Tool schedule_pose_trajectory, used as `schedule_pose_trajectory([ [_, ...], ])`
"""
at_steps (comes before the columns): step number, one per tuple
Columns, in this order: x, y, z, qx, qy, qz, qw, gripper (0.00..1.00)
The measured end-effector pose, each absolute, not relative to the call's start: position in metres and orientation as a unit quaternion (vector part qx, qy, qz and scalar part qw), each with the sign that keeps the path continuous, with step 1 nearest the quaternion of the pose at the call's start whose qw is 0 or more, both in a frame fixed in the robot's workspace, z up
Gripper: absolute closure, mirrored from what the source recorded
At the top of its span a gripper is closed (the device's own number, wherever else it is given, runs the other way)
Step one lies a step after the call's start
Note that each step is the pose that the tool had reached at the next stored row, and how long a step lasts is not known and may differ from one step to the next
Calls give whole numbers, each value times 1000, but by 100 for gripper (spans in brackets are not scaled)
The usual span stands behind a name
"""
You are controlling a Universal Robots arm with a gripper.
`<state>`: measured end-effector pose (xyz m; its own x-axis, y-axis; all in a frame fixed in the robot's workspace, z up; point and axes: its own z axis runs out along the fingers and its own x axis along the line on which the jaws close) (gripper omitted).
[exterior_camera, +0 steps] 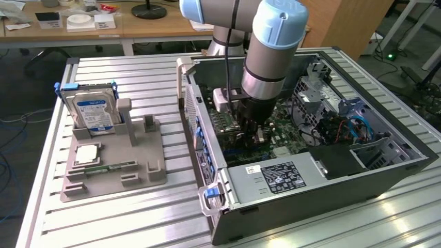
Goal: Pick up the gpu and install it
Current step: 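Insert the gpu into the slot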
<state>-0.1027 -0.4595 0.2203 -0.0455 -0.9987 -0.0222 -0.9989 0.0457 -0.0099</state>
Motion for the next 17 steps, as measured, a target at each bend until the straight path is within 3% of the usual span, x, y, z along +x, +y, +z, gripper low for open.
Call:
schedule_pose_trajectory([
  [17, -102, -460, 213, -691, 723, 4, 11, 72],
])
